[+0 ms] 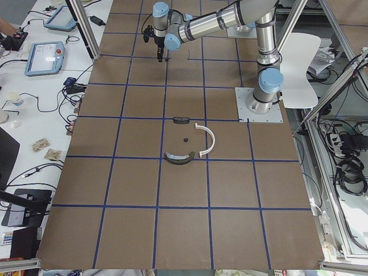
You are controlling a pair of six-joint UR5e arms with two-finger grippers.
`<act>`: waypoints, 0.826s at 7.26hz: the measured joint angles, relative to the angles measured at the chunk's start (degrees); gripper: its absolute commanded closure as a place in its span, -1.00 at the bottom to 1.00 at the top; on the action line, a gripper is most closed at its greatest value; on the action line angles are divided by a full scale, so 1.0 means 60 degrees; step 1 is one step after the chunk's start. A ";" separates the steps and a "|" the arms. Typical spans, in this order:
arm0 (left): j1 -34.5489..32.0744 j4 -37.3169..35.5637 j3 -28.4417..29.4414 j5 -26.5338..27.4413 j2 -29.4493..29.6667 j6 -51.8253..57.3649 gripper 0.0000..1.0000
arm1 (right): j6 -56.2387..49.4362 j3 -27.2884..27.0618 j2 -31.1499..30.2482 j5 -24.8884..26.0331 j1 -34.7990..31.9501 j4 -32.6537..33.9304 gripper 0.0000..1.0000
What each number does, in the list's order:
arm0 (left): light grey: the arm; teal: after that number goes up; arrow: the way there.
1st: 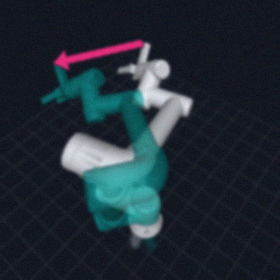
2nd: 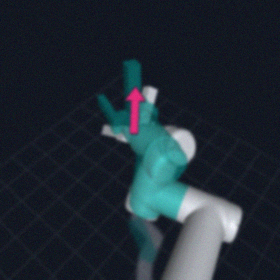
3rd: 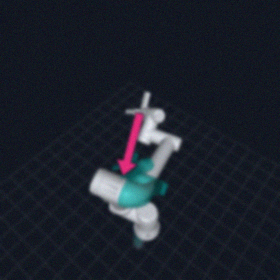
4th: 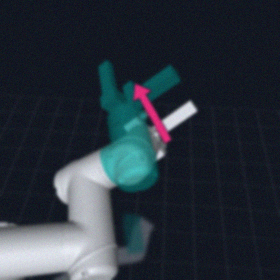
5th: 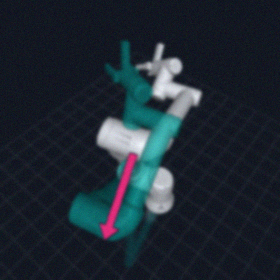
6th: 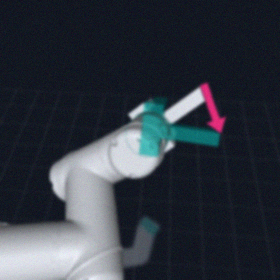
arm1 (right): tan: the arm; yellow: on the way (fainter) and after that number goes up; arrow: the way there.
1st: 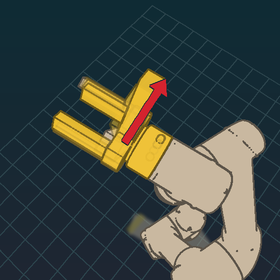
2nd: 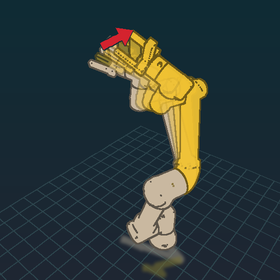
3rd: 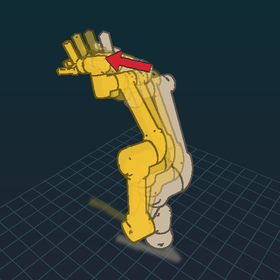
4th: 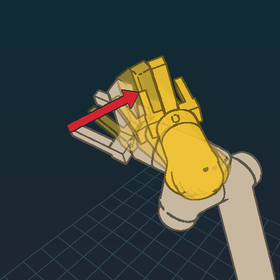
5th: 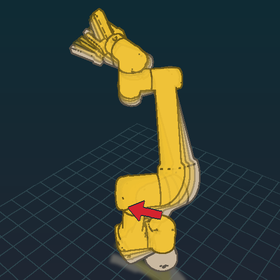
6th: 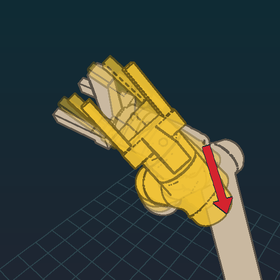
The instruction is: Place bearing gear from tray to pile
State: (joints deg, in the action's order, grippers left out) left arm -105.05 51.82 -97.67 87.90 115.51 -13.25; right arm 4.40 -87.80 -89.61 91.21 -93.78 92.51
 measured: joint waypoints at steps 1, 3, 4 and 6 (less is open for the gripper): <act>-0.0442 -0.0310 -0.0016 0.0166 0.0343 -0.0689 -0.52 | 0.0007 -0.0014 -0.0003 -0.0018 0.0010 0.0012 -1.00; -0.0880 -0.0648 -0.0011 0.0381 0.0847 -0.1526 -0.35 | 0.0013 -0.0048 -0.0006 -0.0071 0.0024 0.0028 -1.00; -0.0967 -0.0792 0.0016 0.0397 0.1017 -0.1810 -0.10 | 0.0010 -0.0053 -0.0007 -0.0078 0.0027 0.0044 -1.00; -0.1115 -0.0925 0.0046 0.0405 0.1193 -0.2066 0.64 | -0.0009 -0.0057 -0.0006 -0.0054 0.0029 0.0062 -1.00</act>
State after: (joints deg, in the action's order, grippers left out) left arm -111.74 46.27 -97.39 90.33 122.67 -25.65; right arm 4.35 -88.15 -89.65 90.89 -93.61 92.88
